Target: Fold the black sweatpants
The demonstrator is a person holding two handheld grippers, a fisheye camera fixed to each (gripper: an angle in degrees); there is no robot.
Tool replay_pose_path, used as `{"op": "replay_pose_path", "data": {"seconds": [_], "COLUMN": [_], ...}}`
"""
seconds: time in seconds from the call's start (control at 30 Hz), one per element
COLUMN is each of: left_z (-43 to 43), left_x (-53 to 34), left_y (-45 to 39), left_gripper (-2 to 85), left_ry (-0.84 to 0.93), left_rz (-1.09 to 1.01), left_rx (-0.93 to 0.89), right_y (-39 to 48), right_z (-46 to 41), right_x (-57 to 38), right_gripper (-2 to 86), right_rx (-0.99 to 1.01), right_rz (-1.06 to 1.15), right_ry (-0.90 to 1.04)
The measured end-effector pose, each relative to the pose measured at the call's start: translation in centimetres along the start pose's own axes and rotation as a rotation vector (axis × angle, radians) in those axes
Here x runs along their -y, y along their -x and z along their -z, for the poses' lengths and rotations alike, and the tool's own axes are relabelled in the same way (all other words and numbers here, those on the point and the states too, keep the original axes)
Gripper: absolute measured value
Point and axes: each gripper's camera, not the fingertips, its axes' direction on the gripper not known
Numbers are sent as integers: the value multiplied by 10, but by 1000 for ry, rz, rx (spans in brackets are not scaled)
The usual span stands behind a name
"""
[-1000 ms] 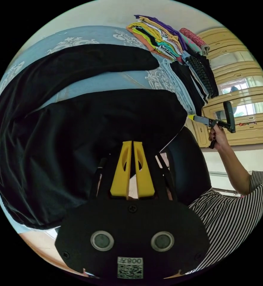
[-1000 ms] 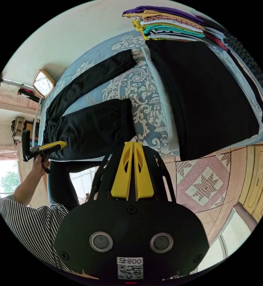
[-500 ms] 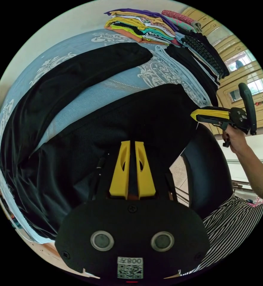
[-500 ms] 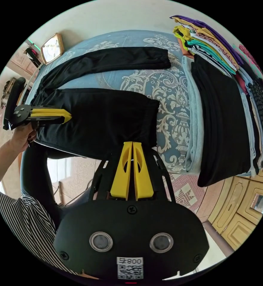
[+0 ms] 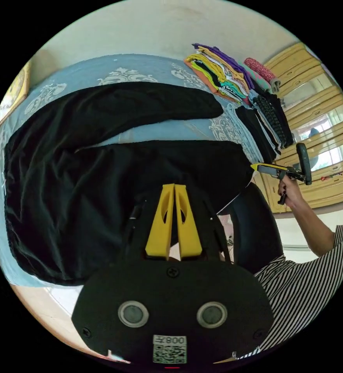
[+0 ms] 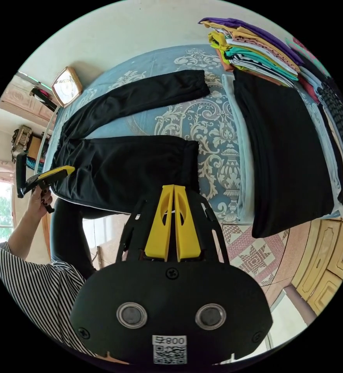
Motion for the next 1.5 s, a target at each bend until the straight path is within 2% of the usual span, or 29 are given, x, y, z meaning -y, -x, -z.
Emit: {"op": "replay_pose_path", "data": {"seconds": [0.23, 0.37, 0.43, 0.5, 0.67, 0.8, 0.9, 1.2, 1.5], "left_z": [77, 71, 72, 78, 101, 143, 162, 182, 210], "left_x": [-75, -92, -101, -103, -106, -106, -89, 13, 106], "left_y": [129, 169, 177, 183, 204, 223, 250, 329, 381], "left_gripper": [8, 11, 11, 10, 8, 12, 25, 92, 106], "left_ry": [-108, 2, -43, -45, -51, -245, -291, -169, -57], "left_rz": [389, 480, 458, 451, 456, 414, 372, 253, 143], "left_rx": [169, 241, 250, 248, 188, 153, 125, 124, 278], "right_y": [45, 96, 115, 129, 130, 138, 157, 242, 330], "right_z": [14, -5, -24, -22, -2, 28, 44, 69, 87], "right_x": [56, 94, 106, 117, 145, 176, 209, 338, 453], "right_gripper": [1, 0, 0, 0, 1, 1, 2, 21, 74], "right_rx": [29, 53, 22, -45, 25, 74, 110, 173, 88], "right_rz": [126, 269, 321, 342, 315, 285, 336, 515, 699], "right_ry": [-4, 87, 176, 163, 200, 127, 86, -22, -24]}}
